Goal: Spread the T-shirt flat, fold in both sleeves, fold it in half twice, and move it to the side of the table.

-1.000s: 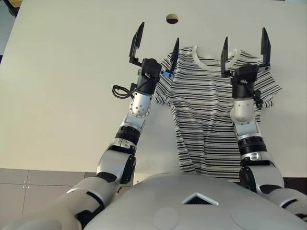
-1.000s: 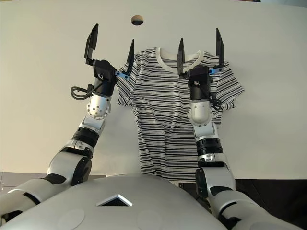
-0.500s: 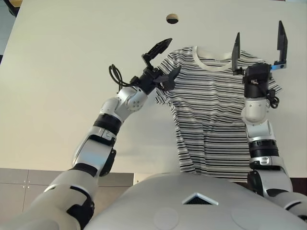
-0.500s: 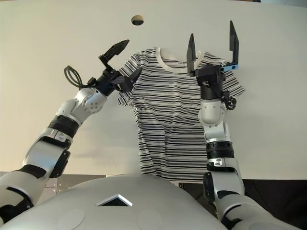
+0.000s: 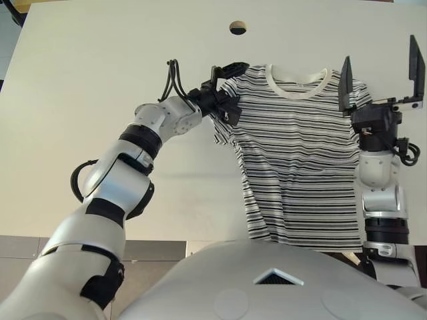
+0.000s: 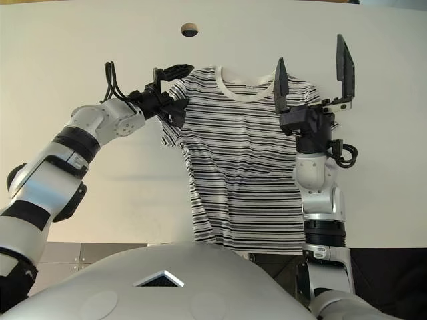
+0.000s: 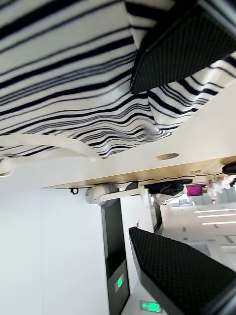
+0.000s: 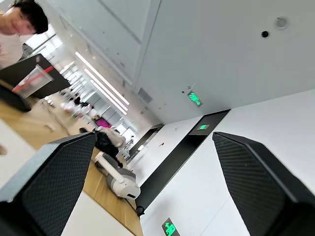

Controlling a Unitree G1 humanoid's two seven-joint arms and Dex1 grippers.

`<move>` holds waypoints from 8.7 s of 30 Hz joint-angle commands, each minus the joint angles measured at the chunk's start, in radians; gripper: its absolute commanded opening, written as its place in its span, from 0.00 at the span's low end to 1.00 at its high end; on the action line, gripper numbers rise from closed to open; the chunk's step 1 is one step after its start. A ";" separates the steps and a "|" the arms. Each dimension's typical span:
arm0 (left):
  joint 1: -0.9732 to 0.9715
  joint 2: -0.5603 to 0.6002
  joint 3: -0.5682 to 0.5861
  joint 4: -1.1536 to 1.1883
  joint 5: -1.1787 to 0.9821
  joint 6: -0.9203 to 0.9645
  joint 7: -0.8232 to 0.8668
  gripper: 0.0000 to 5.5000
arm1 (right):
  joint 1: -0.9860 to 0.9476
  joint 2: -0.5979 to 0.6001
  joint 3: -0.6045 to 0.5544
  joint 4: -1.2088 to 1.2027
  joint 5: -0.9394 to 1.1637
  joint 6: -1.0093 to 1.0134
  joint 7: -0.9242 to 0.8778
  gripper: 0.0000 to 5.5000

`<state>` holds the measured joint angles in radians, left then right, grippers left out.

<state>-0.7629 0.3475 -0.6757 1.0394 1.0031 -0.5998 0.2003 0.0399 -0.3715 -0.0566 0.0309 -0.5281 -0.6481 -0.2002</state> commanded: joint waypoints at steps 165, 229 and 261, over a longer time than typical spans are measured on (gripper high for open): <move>0.697 0.624 0.277 -1.024 -0.623 -0.239 -1.060 0.91 | 0.518 -0.595 0.305 -0.485 -0.041 0.208 0.880 0.80; 0.230 0.338 0.182 -0.215 -0.009 0.078 -0.109 0.91 | 0.338 -0.278 0.079 -0.587 0.681 0.180 0.645 0.80; 0.253 0.328 -0.032 -0.163 -0.041 0.001 -0.168 0.43 | 0.252 -0.145 0.041 -0.431 0.593 0.185 0.650 0.80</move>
<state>-0.5813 0.6576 -0.6658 0.8495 0.9254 -0.6195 0.0866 0.3024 -0.5193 -0.0087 -0.4085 0.0723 -0.4558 0.4426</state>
